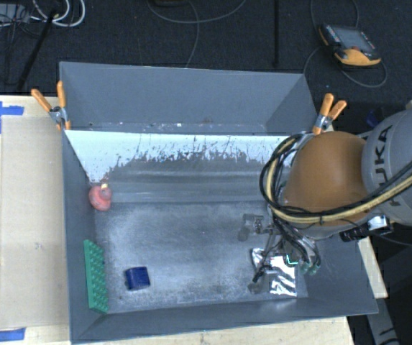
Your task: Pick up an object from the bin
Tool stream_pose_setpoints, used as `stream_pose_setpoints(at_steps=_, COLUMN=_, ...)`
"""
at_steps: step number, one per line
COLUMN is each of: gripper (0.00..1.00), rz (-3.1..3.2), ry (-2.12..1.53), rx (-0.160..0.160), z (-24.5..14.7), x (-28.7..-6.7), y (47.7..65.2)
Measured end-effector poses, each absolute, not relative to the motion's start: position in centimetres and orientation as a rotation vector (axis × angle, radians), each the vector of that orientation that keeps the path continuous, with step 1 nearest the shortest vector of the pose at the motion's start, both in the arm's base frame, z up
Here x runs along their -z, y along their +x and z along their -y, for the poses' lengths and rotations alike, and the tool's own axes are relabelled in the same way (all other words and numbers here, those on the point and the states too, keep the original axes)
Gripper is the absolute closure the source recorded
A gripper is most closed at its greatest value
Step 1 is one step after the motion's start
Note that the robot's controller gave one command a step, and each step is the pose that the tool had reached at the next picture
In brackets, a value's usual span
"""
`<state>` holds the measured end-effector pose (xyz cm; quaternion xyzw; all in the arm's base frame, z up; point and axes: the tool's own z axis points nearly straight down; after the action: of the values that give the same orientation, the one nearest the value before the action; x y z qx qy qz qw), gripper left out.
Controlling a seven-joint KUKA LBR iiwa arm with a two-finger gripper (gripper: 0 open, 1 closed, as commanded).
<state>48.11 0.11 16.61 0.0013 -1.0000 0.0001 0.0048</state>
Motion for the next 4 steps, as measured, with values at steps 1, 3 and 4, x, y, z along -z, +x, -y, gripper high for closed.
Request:
stream_pose_setpoints(at_steps=1, gripper=0.0, rz=3.137, ry=0.185, rx=-0.005, z=9.7, x=-12.3, y=53.4)
stream_pose_setpoints(at_steps=3, gripper=1.0, rz=3.01, ry=0.901, rx=0.001, z=8.8, x=-7.0, y=50.5)
stream_pose_setpoints(at_steps=4, gripper=1.0, rz=3.011, ry=0.926, rx=-0.005, z=8.9, x=-21.5, y=53.7)
